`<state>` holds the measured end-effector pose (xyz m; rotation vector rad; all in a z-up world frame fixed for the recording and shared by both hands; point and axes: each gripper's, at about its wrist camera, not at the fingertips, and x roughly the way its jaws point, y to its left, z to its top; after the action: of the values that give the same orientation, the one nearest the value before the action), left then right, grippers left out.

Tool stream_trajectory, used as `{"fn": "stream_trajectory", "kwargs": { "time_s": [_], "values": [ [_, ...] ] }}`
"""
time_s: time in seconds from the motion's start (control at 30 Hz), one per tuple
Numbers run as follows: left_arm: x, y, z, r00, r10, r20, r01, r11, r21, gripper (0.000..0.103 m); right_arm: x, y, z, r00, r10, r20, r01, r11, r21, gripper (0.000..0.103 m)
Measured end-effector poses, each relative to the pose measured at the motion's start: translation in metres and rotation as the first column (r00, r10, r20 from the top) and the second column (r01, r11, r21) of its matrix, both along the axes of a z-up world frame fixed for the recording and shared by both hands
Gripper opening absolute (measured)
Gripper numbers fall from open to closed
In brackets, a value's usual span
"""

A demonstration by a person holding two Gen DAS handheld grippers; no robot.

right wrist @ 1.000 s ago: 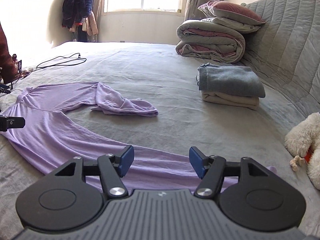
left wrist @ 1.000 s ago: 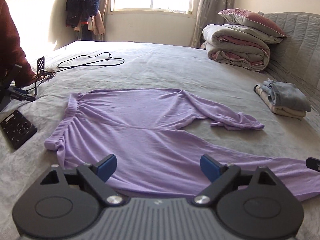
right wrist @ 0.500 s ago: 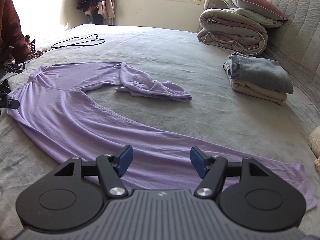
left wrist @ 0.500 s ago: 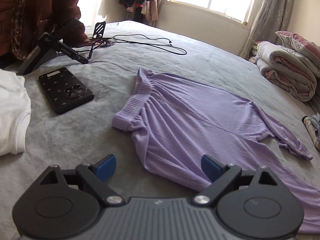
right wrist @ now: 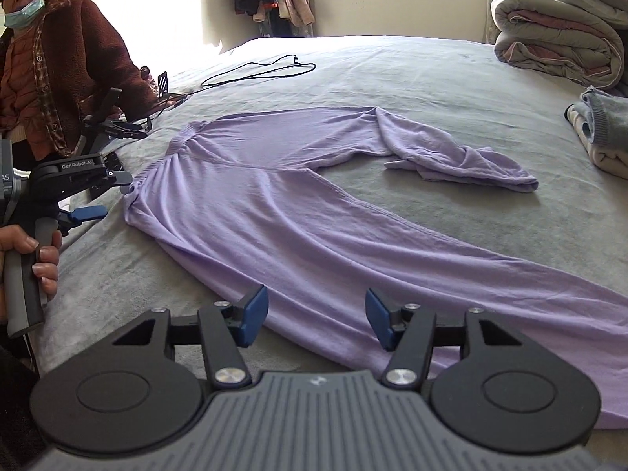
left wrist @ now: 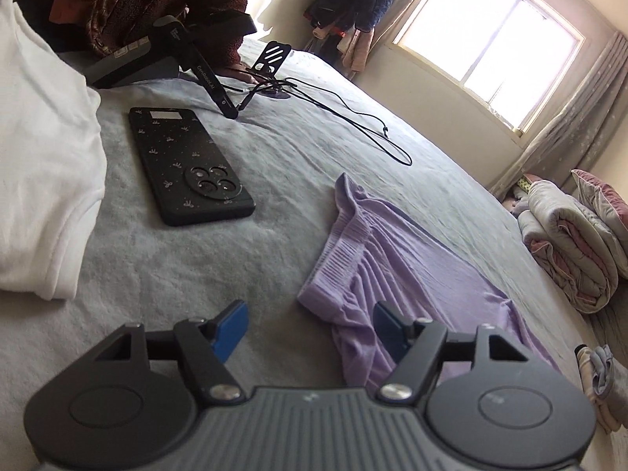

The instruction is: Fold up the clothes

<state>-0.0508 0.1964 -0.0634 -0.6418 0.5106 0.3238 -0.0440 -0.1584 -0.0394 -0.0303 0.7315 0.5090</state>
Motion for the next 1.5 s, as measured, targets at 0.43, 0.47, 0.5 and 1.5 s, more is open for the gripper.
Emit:
{"fn": "stream_trajectory", "kwargs": {
  "time_s": [0.43, 0.47, 0.5, 1.5],
  "values": [
    [0.007, 0.01, -0.009, 0.999, 0.018, 0.037, -0.015, 0.996, -0.089, 0.023, 0.008, 0.043, -0.011, 0.997, 0.078, 0.005, -0.078, 0.996, -0.034, 0.039],
    [0.006, 0.011, -0.009, 0.999, 0.017, 0.038, -0.013, 0.995, -0.102, 0.022, 0.009, 0.045, -0.011, 0.997, 0.078, 0.007, -0.078, 0.996, -0.036, 0.039],
    [0.006, 0.012, -0.009, 0.999, 0.017, 0.041, -0.012, 0.994, -0.111, 0.021, 0.009, 0.047, -0.012, 0.997, 0.078, 0.01, -0.077, 0.996, -0.038, 0.039],
    [0.0, 0.027, 0.001, 0.995, 0.102, 0.022, -0.1, 0.992, -0.075, 0.005, -0.008, 0.073, -0.004, 0.971, 0.229, 0.073, -0.224, 0.973, -0.06, 0.001]
  ]
}}
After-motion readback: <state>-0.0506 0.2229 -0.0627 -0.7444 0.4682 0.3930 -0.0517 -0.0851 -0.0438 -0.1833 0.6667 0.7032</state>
